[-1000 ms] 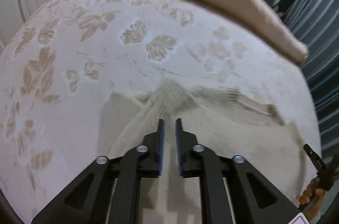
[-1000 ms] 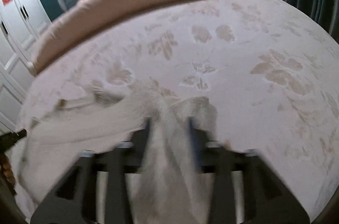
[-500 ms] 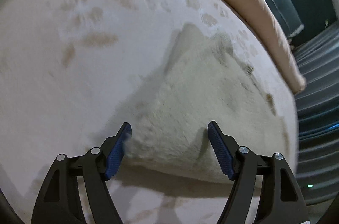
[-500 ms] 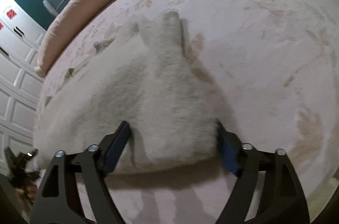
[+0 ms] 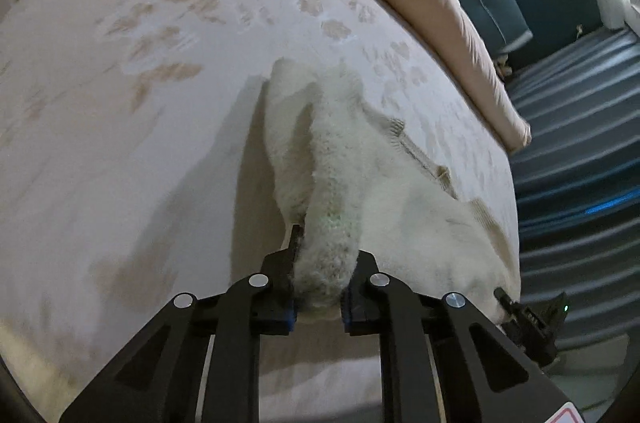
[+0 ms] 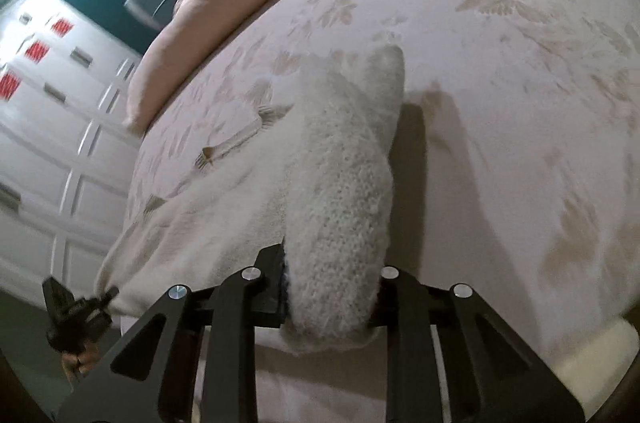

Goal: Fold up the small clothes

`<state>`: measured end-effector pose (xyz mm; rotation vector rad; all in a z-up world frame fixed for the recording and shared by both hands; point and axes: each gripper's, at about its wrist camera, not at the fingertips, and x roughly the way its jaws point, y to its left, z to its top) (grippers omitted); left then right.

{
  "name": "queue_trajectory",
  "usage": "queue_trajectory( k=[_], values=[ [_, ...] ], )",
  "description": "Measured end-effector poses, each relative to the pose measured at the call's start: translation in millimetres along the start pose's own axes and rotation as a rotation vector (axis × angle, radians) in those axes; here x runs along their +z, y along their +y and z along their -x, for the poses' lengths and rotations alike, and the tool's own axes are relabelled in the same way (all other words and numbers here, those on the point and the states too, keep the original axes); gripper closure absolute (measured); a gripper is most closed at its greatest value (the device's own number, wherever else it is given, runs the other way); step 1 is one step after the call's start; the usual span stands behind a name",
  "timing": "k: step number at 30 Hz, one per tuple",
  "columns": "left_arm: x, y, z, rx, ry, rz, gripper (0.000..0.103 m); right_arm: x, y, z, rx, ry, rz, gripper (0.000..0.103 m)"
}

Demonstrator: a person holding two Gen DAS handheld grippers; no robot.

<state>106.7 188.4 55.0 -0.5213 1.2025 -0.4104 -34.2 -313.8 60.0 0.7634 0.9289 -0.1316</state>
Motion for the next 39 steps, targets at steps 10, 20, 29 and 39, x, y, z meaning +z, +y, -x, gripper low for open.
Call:
queue_trajectory(
  k=[10, 20, 29, 39],
  values=[
    [-123, 28, 27, 0.221, 0.043, -0.055, 0.084, -105, -36, 34, -0.266, 0.112, 0.089, 0.067],
    [-16, -44, -10, 0.207, -0.132, -0.200, 0.025, 4, 17, 7, -0.197, -0.133, 0.217, 0.029],
    [13, -33, -64, 0.160, -0.053, -0.192, 0.100, 4, 29, -23, -0.135, -0.104, 0.230, 0.096],
    [38, -26, -95, 0.276, -0.067, -0.225, 0.100, 22, -31, -56, -0.275, -0.064, 0.103, 0.096]
  ],
)
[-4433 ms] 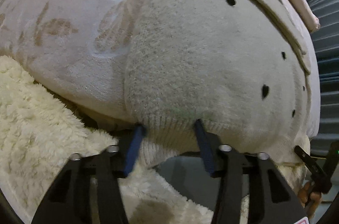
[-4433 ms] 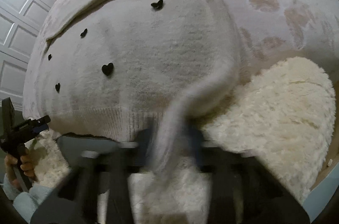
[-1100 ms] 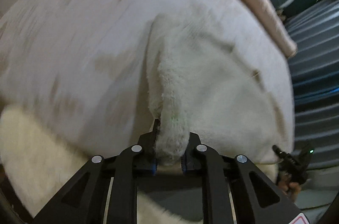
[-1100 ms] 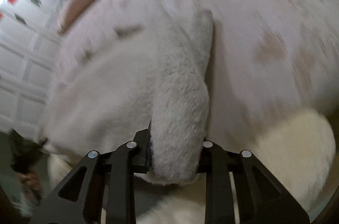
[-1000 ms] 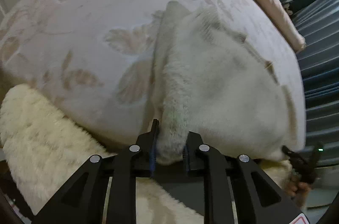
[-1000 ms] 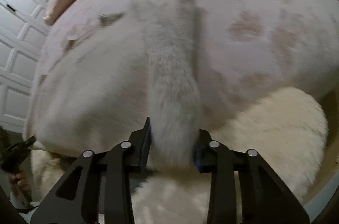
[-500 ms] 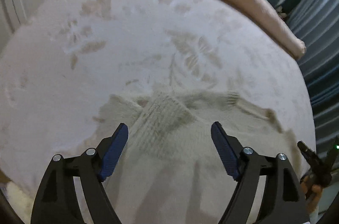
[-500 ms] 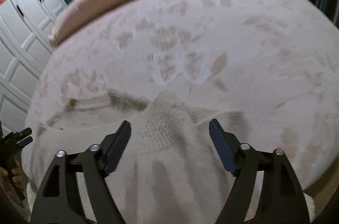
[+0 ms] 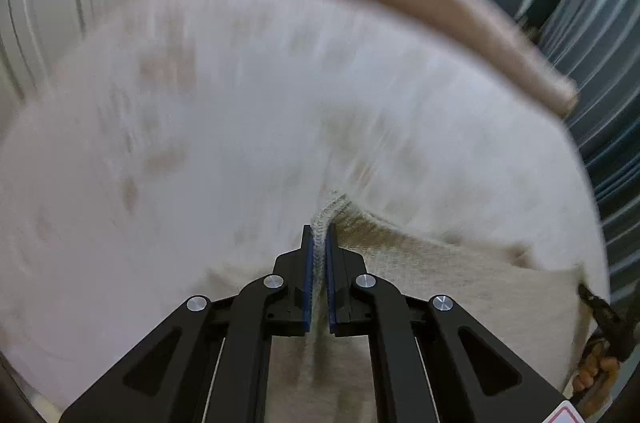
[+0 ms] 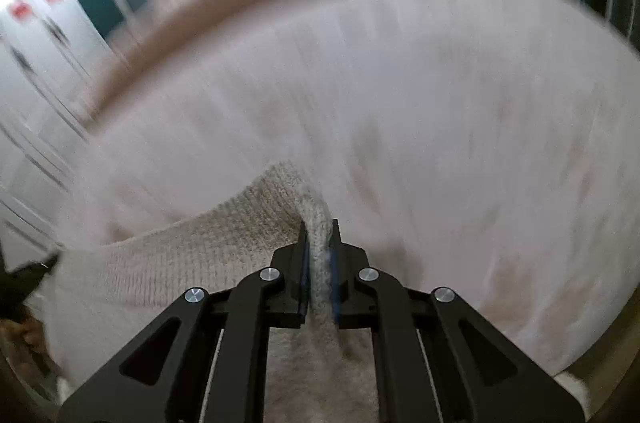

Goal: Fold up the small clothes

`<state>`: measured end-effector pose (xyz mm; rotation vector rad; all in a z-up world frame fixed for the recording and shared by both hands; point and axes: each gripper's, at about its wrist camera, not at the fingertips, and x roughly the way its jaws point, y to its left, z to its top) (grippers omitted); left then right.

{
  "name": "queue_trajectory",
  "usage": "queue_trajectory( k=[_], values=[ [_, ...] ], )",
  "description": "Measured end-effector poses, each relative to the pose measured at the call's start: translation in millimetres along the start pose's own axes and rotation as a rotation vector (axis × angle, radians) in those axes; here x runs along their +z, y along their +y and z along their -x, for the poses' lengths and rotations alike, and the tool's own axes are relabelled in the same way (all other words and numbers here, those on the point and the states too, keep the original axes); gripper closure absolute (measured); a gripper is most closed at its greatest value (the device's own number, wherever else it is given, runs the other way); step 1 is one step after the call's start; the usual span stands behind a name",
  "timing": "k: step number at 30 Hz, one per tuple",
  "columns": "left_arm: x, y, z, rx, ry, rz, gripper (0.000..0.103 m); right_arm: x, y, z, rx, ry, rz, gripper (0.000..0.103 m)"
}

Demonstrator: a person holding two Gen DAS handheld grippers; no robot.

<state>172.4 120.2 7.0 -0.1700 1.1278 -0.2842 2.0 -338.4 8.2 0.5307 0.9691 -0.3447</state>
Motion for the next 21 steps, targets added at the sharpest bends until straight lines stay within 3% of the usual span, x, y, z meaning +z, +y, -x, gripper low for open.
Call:
queue_trajectory(
  k=[1, 2, 3, 5, 8, 11, 14, 16, 18, 21],
  values=[
    [-5, 5, -19, 0.024, 0.043, 0.015, 0.099, -6, -4, -16, -0.011, 0.032, -0.011, 0.096],
    [-10, 9, -28, 0.025, 0.040, 0.028, 0.097, -9, -4, -16, -0.005, 0.004, -0.013, 0.095],
    [-12, 10, -25, 0.025, 0.003, 0.030, 0.096, -7, -3, -12, -0.011, -0.001, -0.018, 0.094],
    [-10, 7, -17, 0.024, 0.004, 0.033, 0.095, -4, 3, 0, -0.027, -0.012, -0.025, 0.089],
    [-7, -4, 8, 0.055, -0.018, -0.018, 0.091, -3, 13, 35, -0.101, -0.115, -0.002, 0.087],
    [-16, -17, 49, 0.049, -0.087, -0.027, 0.089, -12, 37, 65, 0.016, -0.153, 0.019, 0.086],
    [-38, -42, 79, -0.053, -0.094, -0.028, 0.081, -44, 94, 70, 0.163, -0.063, 0.146, 0.086],
    [-64, -69, 84, -0.121, -0.049, -0.086, 0.080, -77, 134, 64, 0.278, 0.033, 0.218, 0.086],
    [-96, -97, 78, -0.135, 0.016, -0.171, 0.079, -114, 167, 53, 0.392, 0.154, 0.278, 0.087],
    [-130, -104, 57, -0.112, 0.113, -0.202, 0.078, -148, 180, 41, 0.368, 0.210, 0.366, 0.090]
  ],
)
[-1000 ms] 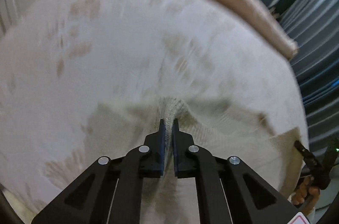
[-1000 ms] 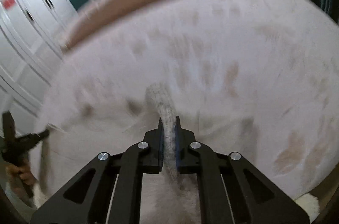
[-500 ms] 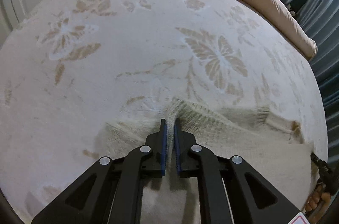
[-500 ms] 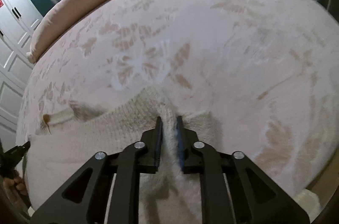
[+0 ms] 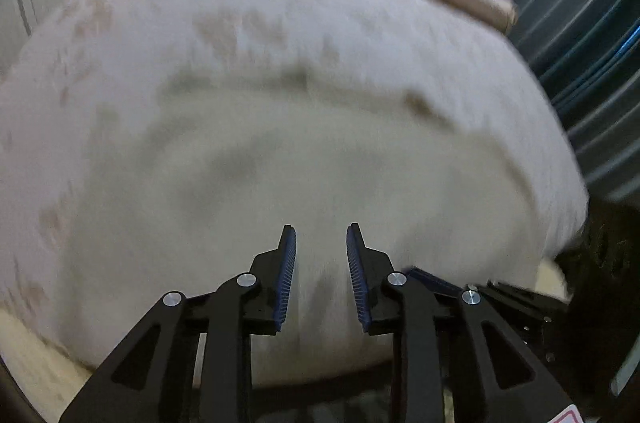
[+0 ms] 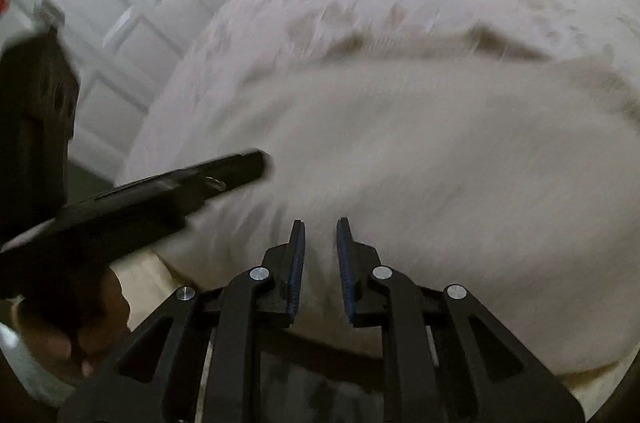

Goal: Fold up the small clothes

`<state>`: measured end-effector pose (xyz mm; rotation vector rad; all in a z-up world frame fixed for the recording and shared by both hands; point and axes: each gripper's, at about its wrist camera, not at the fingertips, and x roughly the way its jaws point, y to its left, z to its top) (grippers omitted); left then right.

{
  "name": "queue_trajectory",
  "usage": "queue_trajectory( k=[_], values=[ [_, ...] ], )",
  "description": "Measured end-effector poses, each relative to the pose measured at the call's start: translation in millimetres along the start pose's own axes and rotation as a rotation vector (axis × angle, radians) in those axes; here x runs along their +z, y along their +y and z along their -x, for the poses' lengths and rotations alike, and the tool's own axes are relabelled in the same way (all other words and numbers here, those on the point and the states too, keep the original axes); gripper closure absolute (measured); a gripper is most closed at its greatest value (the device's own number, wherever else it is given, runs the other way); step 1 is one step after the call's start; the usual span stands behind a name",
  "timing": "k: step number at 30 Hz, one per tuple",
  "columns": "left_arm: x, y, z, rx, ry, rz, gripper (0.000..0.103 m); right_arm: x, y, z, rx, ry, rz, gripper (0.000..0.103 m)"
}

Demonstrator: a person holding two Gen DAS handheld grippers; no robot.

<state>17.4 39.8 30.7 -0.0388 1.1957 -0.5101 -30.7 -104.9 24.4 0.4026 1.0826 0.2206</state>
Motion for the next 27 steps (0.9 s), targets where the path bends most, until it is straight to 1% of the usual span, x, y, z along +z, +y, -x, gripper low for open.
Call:
queue_trajectory(
  k=[1, 2, 4, 5, 6, 7, 8, 9, 10, 11, 12, 14, 15, 16, 18, 19, 20, 21, 22, 23, 25, 26, 27],
  values=[
    [-9, 6, -8, 0.010, 0.030, 0.017, 0.078, -6, -6, 1, -0.020, 0.008, -0.001, 0.090],
    [-14, 11, -8, 0.016, 0.031, 0.031, 0.077, -9, -14, 4, -0.031, 0.010, -0.015, 0.091],
    [-23, 29, -3, 0.034, 0.023, 0.060, 0.074, -17, -54, 24, -0.096, -0.004, -0.098, 0.091],
    [-26, 42, 0, 0.078, 0.028, 0.078, 0.074, -20, -68, 33, -0.123, -0.010, -0.129, 0.091],
    [-29, 50, 1, 0.101, 0.029, 0.089, 0.074, -27, -93, 45, -0.171, -0.018, -0.178, 0.092],
    [-31, 60, 2, 0.119, 0.032, 0.106, 0.075, -33, -112, 53, -0.214, -0.021, -0.213, 0.101],
    [-34, 69, 2, 0.124, 0.037, 0.130, 0.078, -39, -129, 60, -0.238, -0.020, -0.242, 0.103],
    [-37, 78, 3, 0.103, 0.038, 0.156, 0.080, -47, -148, 68, -0.244, -0.015, -0.299, 0.103],
    [-38, 81, 4, 0.094, 0.037, 0.171, 0.081, -50, -158, 76, -0.300, -0.012, -0.344, 0.103],
    [-39, 81, 4, 0.092, 0.037, 0.177, 0.081, -50, -161, 79, -0.303, -0.016, -0.352, 0.103],
    [-37, 77, 4, 0.100, 0.035, 0.174, 0.081, -47, -158, 85, -0.295, -0.032, -0.354, 0.097],
    [-34, 69, 3, 0.111, 0.034, 0.171, 0.079, -39, -143, 94, -0.278, -0.077, -0.326, 0.095],
    [-33, 65, 4, 0.109, 0.033, 0.172, 0.079, -31, -131, 96, -0.249, -0.096, -0.291, 0.093],
    [-34, 61, 4, 0.104, 0.030, 0.170, 0.079, -26, -123, 94, -0.233, -0.101, -0.265, 0.088],
    [-33, 51, 5, 0.097, 0.022, 0.148, 0.079, -16, -106, 79, -0.200, -0.094, -0.206, 0.083],
    [-34, 44, 4, 0.105, 0.021, 0.132, 0.077, -15, -101, 69, -0.195, -0.077, -0.181, 0.083],
    [-34, 39, 0, 0.128, 0.024, 0.112, 0.076, -16, -97, 56, -0.204, -0.052, -0.159, 0.082],
    [-33, 38, -4, 0.140, 0.026, 0.102, 0.075, -16, -95, 39, -0.236, -0.020, -0.142, 0.082],
    [-34, 37, -7, 0.151, 0.029, 0.097, 0.074, -16, -96, 33, -0.251, -0.014, -0.140, 0.082],
    [-34, 38, -11, 0.156, 0.036, 0.102, 0.074, -13, -95, 38, -0.258, -0.024, -0.143, 0.080],
    [-32, 42, -3, 0.138, 0.028, 0.131, 0.074, -6, -83, 52, -0.263, -0.056, -0.114, 0.080],
    [-30, 42, 0, 0.125, 0.025, 0.148, 0.075, -4, -78, 55, -0.251, -0.066, -0.099, 0.080],
    [-28, 41, 3, 0.096, 0.019, 0.161, 0.075, -4, -68, 60, -0.216, -0.072, -0.091, 0.080]
  ],
)
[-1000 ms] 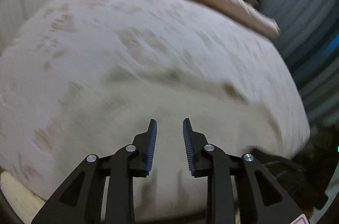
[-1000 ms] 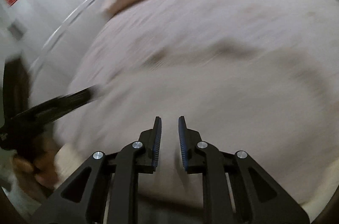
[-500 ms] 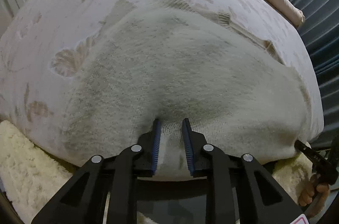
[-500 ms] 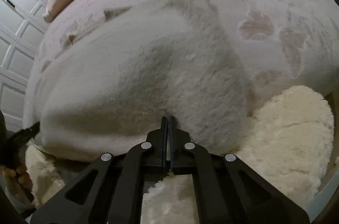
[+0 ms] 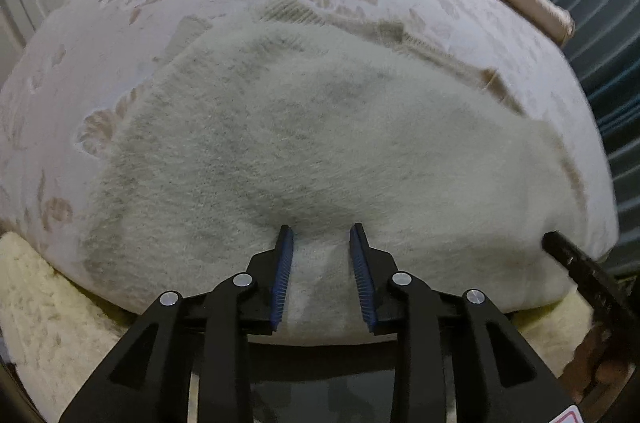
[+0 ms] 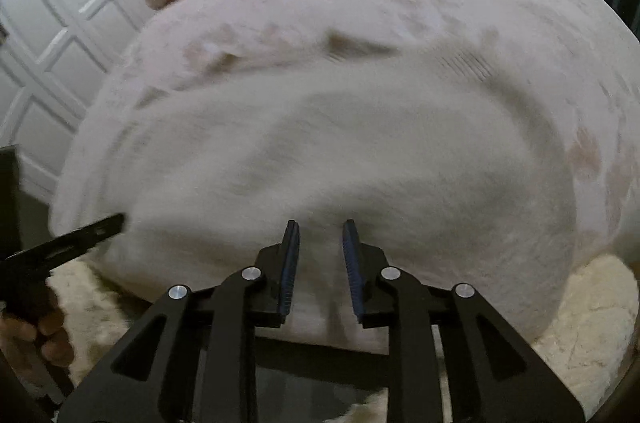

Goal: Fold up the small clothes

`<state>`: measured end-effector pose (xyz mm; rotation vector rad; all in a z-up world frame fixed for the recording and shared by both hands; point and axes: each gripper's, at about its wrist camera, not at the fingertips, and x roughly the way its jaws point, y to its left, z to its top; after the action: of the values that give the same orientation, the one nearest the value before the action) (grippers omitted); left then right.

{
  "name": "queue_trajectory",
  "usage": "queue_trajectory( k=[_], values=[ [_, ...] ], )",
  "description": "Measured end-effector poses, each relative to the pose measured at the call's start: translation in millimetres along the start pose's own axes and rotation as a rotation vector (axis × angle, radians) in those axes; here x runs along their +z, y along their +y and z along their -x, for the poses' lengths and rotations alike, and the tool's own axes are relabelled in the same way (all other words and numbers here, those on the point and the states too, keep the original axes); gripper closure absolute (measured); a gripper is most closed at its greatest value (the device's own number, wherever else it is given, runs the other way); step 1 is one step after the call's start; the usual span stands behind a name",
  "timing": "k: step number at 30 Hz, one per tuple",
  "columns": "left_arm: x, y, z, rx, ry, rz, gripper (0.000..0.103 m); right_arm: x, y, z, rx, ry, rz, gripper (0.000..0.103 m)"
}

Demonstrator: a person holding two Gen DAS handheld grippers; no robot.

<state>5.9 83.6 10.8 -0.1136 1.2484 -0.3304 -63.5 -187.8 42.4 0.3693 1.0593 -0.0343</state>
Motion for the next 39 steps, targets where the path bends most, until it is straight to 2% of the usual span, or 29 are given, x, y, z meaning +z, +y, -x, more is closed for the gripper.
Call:
queue_trajectory(
  k=[2, 3, 6, 8, 11, 12, 15, 18, 20, 22, 23, 27, 31, 33, 35, 36, 37, 39],
  values=[
    [0, -5, 1, -0.023, 0.000, -0.007, 0.073, 2, 14, -5, 0.064, 0.026, 0.005, 0.080],
    [0, -11, -3, -0.004, 0.000, -0.026, 0.073, 4, 21, -15, 0.070, 0.038, 0.013, 0.080],
    [0, -22, -17, 0.057, -0.006, -0.066, 0.069, 4, 33, -53, 0.005, 0.077, 0.071, 0.080],
    [2, -26, -16, 0.071, -0.011, -0.072, 0.069, 7, 39, -50, -0.023, 0.070, 0.073, 0.077],
    [4, -26, -8, 0.053, -0.034, -0.063, 0.064, 16, 49, -36, 0.042, 0.055, 0.061, 0.075],
    [5, -26, -12, 0.058, -0.033, -0.069, 0.063, 15, 53, -41, 0.039, 0.067, 0.072, 0.072],
    [5, -31, -24, 0.097, -0.044, -0.105, 0.058, 8, 59, -65, 0.001, 0.079, 0.114, 0.071],
    [12, -39, -19, 0.122, -0.062, -0.137, 0.058, 17, 57, -57, 0.022, 0.067, 0.090, 0.071],
    [21, -37, -11, 0.095, -0.084, -0.126, 0.058, 26, 48, -41, 0.019, 0.020, 0.057, 0.068],
    [40, -27, -3, 0.095, -0.124, -0.089, 0.058, 36, 29, -24, -0.008, -0.044, 0.010, 0.057],
    [48, -21, -3, 0.106, -0.135, -0.076, 0.058, 45, 11, -15, -0.040, -0.077, -0.025, 0.055],
    [83, 4, -12, 0.150, -0.147, -0.018, 0.058, 71, -49, -8, -0.194, -0.116, -0.122, 0.054],
    [108, 26, -32, 0.167, -0.116, 0.039, 0.057, 93, -94, -27, -0.277, -0.086, -0.173, 0.051],
    [118, 33, -44, 0.175, -0.109, 0.047, 0.057, 101, -104, -45, -0.282, -0.063, -0.189, 0.043],
    [125, 36, -51, 0.173, -0.112, 0.055, 0.056, 103, -111, -60, -0.260, -0.037, -0.197, 0.041],
    [128, 36, -53, 0.175, -0.116, 0.054, 0.055, 105, -112, -67, -0.248, -0.034, -0.191, 0.044],
    [130, 36, -55, 0.180, -0.121, 0.050, 0.055, 106, -110, -69, -0.247, -0.043, -0.176, 0.062],
    [136, 35, -60, 0.194, -0.125, 0.036, 0.055, 111, -101, -68, -0.174, -0.049, -0.139, 0.091]
  ],
)
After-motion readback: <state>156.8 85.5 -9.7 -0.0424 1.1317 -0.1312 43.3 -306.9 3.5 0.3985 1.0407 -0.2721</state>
